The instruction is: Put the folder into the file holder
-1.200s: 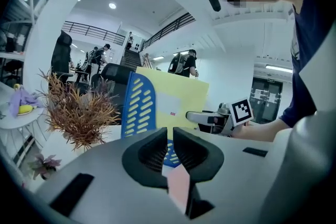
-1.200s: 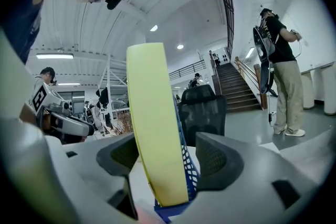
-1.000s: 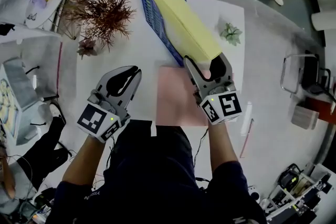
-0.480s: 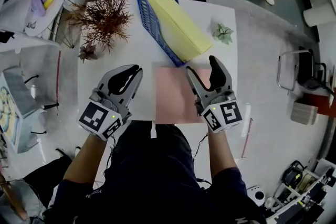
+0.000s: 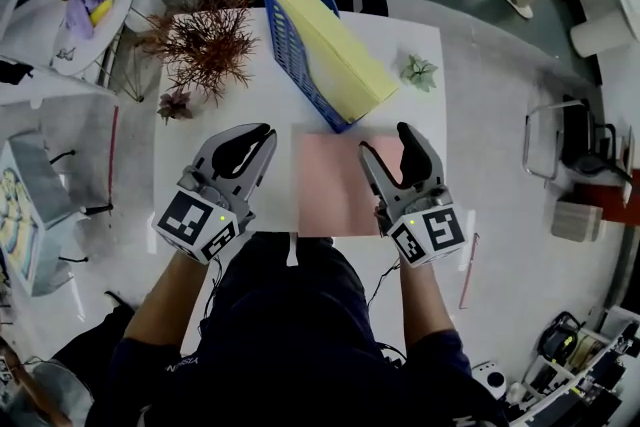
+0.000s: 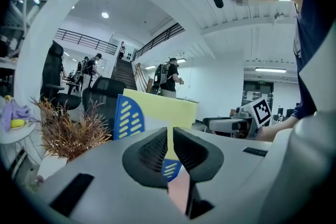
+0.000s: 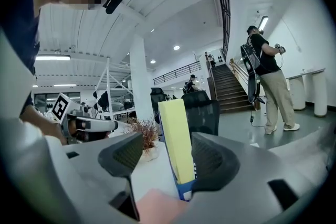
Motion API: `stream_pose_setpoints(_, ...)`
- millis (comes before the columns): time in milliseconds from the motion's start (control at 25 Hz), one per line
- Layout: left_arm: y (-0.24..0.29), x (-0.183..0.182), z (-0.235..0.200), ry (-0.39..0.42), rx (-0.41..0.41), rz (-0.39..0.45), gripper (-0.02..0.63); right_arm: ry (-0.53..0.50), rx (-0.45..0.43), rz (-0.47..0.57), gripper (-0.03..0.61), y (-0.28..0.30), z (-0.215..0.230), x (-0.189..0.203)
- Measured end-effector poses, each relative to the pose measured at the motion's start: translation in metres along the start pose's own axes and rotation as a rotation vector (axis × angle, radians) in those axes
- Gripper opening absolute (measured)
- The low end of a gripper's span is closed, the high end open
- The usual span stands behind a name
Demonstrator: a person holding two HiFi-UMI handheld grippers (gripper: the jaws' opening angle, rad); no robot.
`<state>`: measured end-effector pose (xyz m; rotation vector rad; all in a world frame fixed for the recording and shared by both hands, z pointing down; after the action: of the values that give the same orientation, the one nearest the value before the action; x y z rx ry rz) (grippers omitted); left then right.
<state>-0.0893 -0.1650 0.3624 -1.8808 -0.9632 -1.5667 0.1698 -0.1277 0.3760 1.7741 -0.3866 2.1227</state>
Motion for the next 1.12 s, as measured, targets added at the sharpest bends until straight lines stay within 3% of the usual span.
stream_pose_setpoints(720,-0.003,-0.02,-0.002,0.025,0.003,0.035,0.055,0.017,-0.029,0.007,0.103,-0.002,-0.024,-0.014)
stream_pose_setpoints(1120,-0.006,-0.028,-0.002,0.037,0.013,0.048,0.055,0.034,-0.032,0.029,0.044,-0.001,-0.035,-0.022)
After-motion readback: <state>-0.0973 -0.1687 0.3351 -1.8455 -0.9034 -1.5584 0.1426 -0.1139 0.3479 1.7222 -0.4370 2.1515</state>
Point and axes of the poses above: the fingertips, and each gripper's own axes: y forward along the fingers, z to its right, x out of its underside, the point moved 8 cm from there along -y, backward along the fingers, and after that the axes turned 10 degrees about z, right-handed, at the moved point
